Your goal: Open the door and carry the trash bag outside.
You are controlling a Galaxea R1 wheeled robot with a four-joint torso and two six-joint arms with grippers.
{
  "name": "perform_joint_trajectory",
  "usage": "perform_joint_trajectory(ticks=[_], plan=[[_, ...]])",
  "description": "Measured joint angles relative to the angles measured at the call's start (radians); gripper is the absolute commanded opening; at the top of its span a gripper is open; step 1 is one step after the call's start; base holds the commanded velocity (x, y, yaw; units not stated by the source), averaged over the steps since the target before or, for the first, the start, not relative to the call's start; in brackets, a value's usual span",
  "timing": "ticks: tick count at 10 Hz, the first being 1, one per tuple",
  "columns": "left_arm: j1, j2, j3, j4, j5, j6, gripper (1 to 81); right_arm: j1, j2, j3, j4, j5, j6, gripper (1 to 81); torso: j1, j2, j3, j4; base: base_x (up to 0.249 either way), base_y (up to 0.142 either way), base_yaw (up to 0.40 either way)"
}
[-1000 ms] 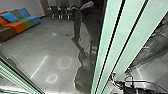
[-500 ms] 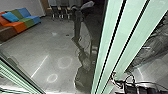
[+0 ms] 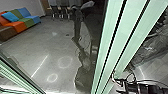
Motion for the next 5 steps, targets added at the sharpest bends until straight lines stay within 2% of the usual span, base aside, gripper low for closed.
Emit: perform_joint_trajectory(ticks=[5], plan=[[0.000,0.000,0.000,0.000,0.000,0.000,1.0,0.051,0.007,0.000,0.072,-0.076,0.014,81.1,0.000,0.001,0.000,0.000,0.000,0.000,0.000]])
